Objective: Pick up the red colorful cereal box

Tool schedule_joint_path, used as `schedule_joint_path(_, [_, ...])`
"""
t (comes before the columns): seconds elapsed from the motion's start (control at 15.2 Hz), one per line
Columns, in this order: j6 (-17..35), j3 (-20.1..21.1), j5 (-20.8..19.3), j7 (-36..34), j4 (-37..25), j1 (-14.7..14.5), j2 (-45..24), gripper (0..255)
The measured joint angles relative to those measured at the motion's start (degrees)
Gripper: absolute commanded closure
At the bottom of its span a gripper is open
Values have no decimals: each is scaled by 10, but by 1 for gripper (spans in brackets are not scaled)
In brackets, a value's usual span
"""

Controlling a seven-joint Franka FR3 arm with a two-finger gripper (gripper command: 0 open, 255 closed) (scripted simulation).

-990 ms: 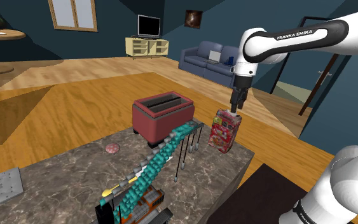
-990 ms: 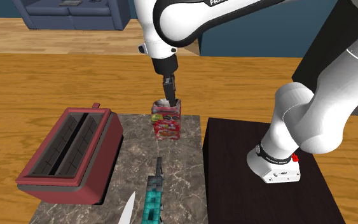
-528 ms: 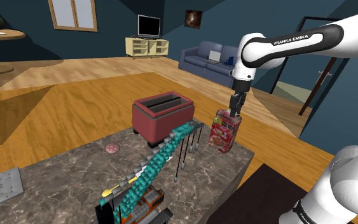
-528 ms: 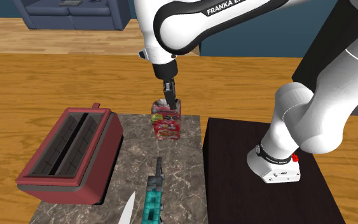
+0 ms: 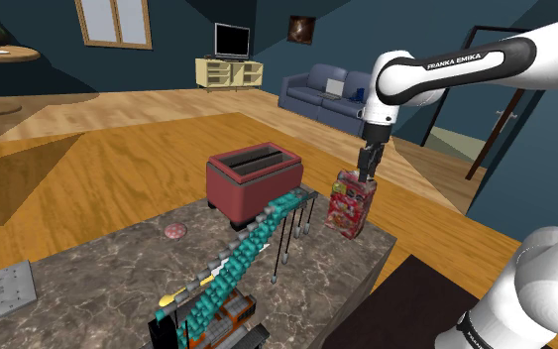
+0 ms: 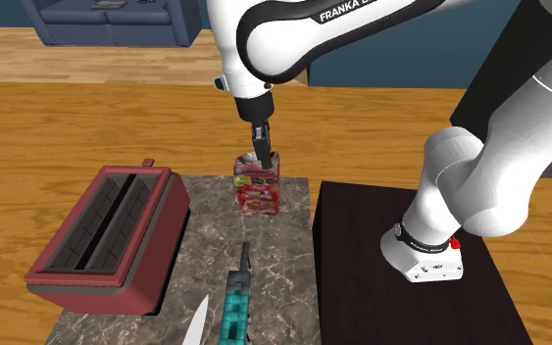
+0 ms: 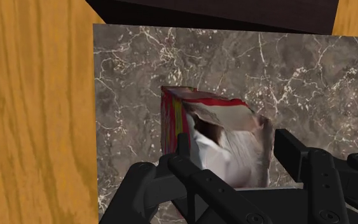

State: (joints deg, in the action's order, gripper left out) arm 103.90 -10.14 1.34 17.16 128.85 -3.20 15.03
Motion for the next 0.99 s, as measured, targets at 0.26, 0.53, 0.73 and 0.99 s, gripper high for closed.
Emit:
schedule_joint_path(0.26, [-27,1,-1,-3,-20,0,6,255])
schedule_joint_path(0.53, [-58,2,-1,-5,-47,-1,9,255])
schedule_joint_path(0.73, [-80,2,-1,-6,-67,-1,12,255])
schedule_joint_path(0.99, [-110,3,-1,-8,-95,-1,14,255])
